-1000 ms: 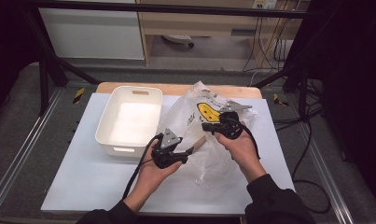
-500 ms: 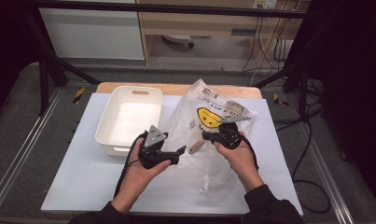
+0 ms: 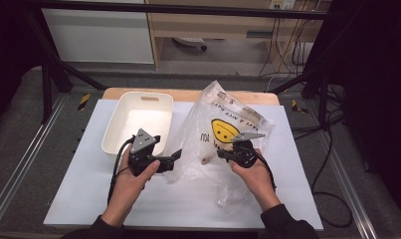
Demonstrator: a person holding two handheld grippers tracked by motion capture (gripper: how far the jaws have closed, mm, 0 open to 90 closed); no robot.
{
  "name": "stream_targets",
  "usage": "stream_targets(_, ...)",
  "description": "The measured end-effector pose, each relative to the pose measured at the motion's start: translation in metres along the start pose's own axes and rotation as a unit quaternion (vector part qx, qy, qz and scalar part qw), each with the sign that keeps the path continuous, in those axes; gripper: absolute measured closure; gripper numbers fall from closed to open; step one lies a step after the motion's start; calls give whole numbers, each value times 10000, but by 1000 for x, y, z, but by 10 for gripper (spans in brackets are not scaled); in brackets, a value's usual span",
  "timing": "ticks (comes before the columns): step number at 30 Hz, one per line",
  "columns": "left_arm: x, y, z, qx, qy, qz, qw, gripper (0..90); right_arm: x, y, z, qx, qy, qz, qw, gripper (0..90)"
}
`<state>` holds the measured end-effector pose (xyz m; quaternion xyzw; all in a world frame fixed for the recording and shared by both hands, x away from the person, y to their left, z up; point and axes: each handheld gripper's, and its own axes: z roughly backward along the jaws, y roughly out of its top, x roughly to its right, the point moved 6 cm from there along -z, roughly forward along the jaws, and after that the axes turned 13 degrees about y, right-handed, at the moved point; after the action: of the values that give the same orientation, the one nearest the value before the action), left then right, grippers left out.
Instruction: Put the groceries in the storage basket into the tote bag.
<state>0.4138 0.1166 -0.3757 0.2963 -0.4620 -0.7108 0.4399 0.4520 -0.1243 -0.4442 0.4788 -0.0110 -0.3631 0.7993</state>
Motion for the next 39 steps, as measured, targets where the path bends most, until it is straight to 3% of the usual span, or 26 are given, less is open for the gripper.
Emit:
stream_targets(10, -26, -4, 4, -81, 280, 45, 9996, 112, 0, -12, -7, -173, -35, 37, 9998, 900)
stream_targets(22, -45, -18, 9, -205, 477, -48, 9986, 108, -3, -29, -15, -472, -154, 62, 9987, 868)
stream_targets(27, -50, -22, 8, -201, 522, -58, 9984, 95, -2, -28, -10, -302, -257, 8, 9992, 686)
stream_targets(31, -50, -24, 7, -208, 515, -59, 9984, 92, -3, -28, -3, -170, -328, -88, 9993, 492)
stream_targets(34, -50, -23, 7, -190, 538, -111, 9983, 87, -5, -27, 3, -76, -461, -48, 9989, 334)
stream_targets(39, -51, -23, 8, -176, 552, -109, 9983, 84, -8, -27, 13, 80, -689, 49, 9976, 173)
